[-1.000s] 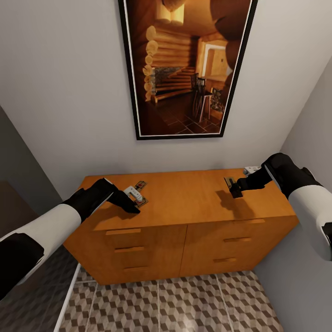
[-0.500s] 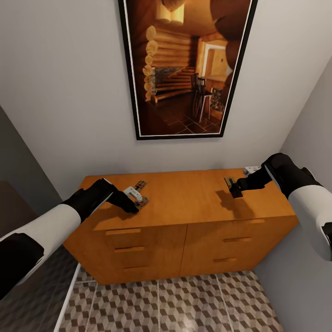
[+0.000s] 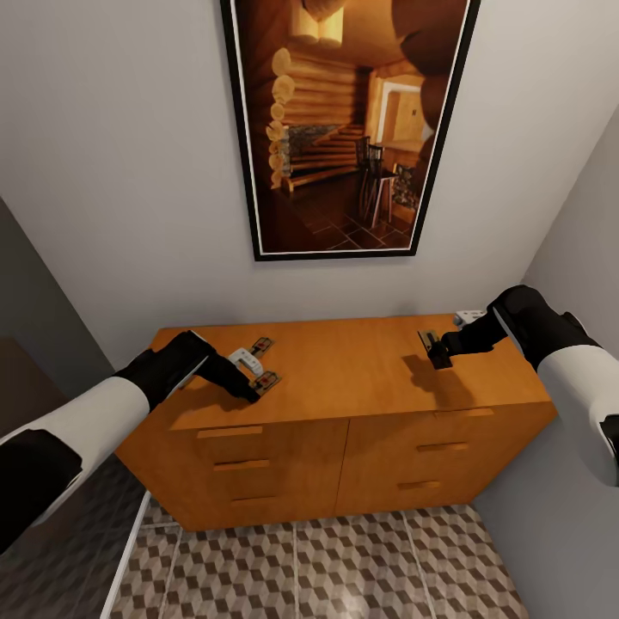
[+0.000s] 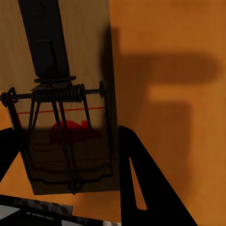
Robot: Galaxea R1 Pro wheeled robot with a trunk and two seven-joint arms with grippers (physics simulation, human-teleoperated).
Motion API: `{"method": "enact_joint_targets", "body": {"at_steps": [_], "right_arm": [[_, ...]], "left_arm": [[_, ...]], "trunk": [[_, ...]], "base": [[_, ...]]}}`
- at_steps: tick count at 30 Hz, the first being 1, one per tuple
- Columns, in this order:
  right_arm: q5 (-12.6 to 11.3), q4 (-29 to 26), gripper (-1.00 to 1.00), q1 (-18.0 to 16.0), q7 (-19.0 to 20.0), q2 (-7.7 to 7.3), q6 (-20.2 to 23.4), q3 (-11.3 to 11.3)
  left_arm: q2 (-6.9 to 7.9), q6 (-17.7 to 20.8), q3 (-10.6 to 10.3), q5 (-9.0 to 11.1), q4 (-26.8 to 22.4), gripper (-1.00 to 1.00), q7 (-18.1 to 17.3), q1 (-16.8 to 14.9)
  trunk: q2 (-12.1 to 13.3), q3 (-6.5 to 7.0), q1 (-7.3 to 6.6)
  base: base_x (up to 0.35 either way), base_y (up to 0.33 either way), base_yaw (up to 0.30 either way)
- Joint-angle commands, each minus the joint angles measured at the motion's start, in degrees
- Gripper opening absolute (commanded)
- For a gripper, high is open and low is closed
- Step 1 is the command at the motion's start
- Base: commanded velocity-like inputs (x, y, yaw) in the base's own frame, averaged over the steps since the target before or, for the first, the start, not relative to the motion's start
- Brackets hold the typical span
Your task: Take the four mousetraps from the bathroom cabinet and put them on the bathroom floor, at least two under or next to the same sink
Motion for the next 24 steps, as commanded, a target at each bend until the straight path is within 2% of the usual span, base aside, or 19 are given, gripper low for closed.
{"method": "enact_joint_targets", "body": {"at_steps": [1,3,6,7,8,9,10,13,16,19,20,24], "right_arm": [[0.44,-0.07,-1.0,-0.05,0.46,-0.04,0.13,0.24],[0.44,-0.07,-1.0,-0.05,0.46,-0.07,0.13,0.24],[0.44,-0.07,-1.0,-0.05,0.46,-0.08,0.13,0.24],[0.44,-0.07,-1.0,-0.05,0.46,-0.07,0.13,0.24],[0.44,-0.07,-1.0,-0.05,0.46,-0.06,0.13,0.24],[0.44,-0.07,-1.0,-0.05,0.46,-0.06,0.13,0.24],[0.44,-0.07,-1.0,-0.05,0.46,-0.09,0.13,0.24],[0.44,-0.07,-1.0,-0.05,0.46,-0.11,0.13,0.19],[0.44,-0.07,-1.0,-0.05,0.46,-0.2,0.13,0.16],[0.44,-0.12,-1.0,-0.05,0.46,-0.43,0.13,0.19],[0.44,-0.13,-1.0,-0.05,0.46,-0.44,0.13,0.2],[0.37,-0.18,-1.0,-0.05,0.51,-0.4,0.13,0.23]], "left_arm": [[0.06,1.11,-0.56,0.21,-0.91,-1.0,-0.02,4.28],[0.1,4.06,-0.38,0.19,-4.81,-1.0,-0.05,4.28],[0.34,12.91,-0.06,0.17,-14.97,-1.0,0.14,4.28],[0.42,14.61,-0.02,0.15,-16.92,-1.0,0.2,4.28],[0.58,17.53,0.05,0.08,-20.74,-1.0,0.3,4.28],[1.05,20.9,0.64,-0.92,-28.73,-1.0,0.26,4.28],[1.28,21.73,2.01,-2.12,-31.9,-1.0,0.22,4.28],[1.5,22.37,6.55,-4.9,-34.82,-1.0,0.13,4.28],[1.61,22.5,9.9,-6.75,-35.45,-1.0,0.11,4.28],[1.67,22.56,15.29,-10.24,-35.85,-1.0,0.1,4.28],[1.66,22.56,16.17,-10.96,-35.87,-1.0,0.1,4.28],[1.48,22.56,22.91,-17.44,-36.22,-1.0,0.1,4.28]], "trunk": [[-0.04,-0.09,0.02],[-0.04,-0.09,0.02],[-0.04,-0.09,0.02],[-0.04,-0.09,0.02],[-0.04,-0.09,0.02],[-0.04,-0.09,0.02],[-0.04,-0.09,0.02],[-0.04,-0.09,0.02],[-0.04,-0.09,0.02],[-0.04,-0.09,0.02],[-0.04,-0.09,0.02],[-0.04,-0.09,0.02]], "base": [[0.0,0.0,0.0],[0.0,0.0,0.0],[0.0,0.0,0.0],[0.0,0.0,0.0],[0.0,0.0,0.0],[0.0,0.0,0.0],[0.0,0.0,0.0],[0.0,0.0,0.0],[0.0,0.0,0.0],[0.0,0.0,0.0],[0.0,0.0,0.0],[0.0,0.0,0.0]]}}
